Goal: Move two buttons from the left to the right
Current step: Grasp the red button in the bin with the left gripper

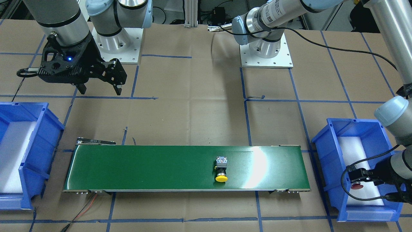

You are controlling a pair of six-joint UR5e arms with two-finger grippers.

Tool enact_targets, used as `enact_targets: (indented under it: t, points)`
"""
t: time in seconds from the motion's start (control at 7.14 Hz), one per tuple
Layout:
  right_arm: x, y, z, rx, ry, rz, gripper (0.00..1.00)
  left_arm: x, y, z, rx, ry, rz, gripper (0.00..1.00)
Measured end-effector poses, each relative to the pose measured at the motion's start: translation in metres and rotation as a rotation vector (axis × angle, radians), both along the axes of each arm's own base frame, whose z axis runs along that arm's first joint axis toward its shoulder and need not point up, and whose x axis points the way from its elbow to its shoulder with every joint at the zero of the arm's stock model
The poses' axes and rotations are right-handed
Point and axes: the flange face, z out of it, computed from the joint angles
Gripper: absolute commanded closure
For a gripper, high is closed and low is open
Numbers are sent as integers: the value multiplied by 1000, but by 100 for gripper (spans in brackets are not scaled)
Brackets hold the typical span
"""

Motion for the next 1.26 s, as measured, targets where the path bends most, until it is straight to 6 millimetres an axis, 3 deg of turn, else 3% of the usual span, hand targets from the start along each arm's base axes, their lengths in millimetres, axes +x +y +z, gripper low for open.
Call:
enact_targets:
  t: [0.14,0.28,0.42,0.56,0.7,0.98,1.26]
  points:
    - [0,0,0,-1,0,0,0,-1,7,-10,-1,-3,3,11]
    - [0,0,0,-1,0,0,0,-1,11,-15,-1,-5,5,30]
    - [0,0,1,-1,0,0,0,-1,12,-16,0,-6,7,56]
    - [0,0,1,-1,0,0,0,-1,13,-17,0,-8,12,75]
    - [0,0,1,-1,0,0,0,-1,13,-15,-1,-12,21,87]
    - [0,0,1,-1,0,0,0,0,11,1,-11,-23,32,91]
    - [0,0,1,-1,0,0,0,-1,25,55,0,-30,38,91]
